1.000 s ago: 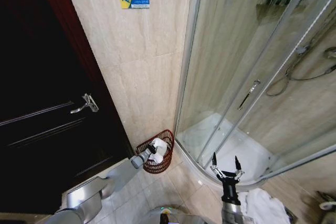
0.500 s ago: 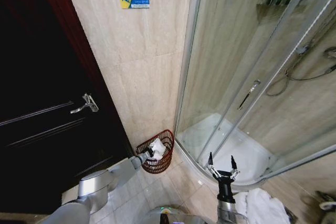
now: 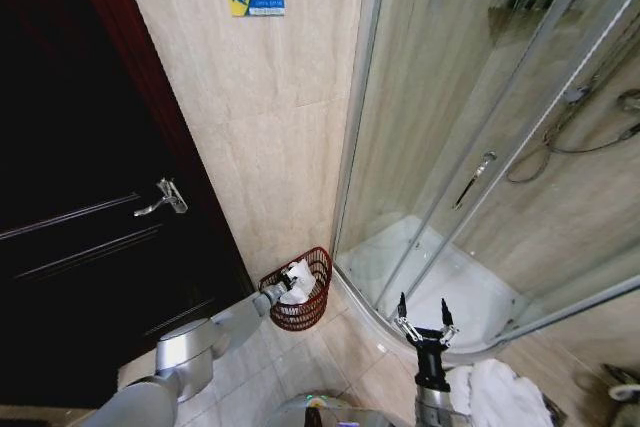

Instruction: Discard the used towel into the hamper.

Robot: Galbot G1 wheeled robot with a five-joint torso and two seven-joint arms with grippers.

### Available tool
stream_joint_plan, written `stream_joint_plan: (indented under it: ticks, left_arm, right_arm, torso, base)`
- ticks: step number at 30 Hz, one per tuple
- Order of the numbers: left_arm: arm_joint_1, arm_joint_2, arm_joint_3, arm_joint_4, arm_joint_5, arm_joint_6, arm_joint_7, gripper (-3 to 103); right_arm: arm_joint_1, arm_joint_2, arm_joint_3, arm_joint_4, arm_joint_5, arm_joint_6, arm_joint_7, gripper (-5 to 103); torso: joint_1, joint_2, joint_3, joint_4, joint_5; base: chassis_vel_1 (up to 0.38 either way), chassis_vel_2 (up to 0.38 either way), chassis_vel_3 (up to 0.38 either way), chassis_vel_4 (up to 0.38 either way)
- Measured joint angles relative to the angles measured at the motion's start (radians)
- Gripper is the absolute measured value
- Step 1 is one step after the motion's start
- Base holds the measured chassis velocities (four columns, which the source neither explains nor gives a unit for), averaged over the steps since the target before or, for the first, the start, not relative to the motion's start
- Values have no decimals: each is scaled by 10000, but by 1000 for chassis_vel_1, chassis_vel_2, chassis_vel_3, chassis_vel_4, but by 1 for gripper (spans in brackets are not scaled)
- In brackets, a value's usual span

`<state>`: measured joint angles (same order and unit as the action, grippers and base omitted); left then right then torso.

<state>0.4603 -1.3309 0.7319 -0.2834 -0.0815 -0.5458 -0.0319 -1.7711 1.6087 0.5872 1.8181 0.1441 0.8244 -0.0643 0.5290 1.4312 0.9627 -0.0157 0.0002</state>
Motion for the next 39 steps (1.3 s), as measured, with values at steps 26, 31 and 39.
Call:
stream_joint_plan:
  ticks: [26,31,39]
  left_arm:
    - [2517,5072,-2307,-8920,-2754,-737,2172,100]
    - [3979,5945,-4222,-10150,-2716,-762,2651,100]
    - [7131,6449,-8029,-12461,-3096,-185,2149,100]
  right_arm:
    - [0,-5,271,495,635,-1198,98,100]
    - [14,-6,301,943,788,-1702,188,100]
    - [-153,-196,251,1541,1132,-2571,153,100]
  torso:
    - [-1,1,-1,-2,-6]
    - [0,1,-1,-1,-7]
    - [0,1,-1,-3,-8]
  base:
    - [0,0,0,0]
    - [0,0,0,0]
    - [0,0,0,0]
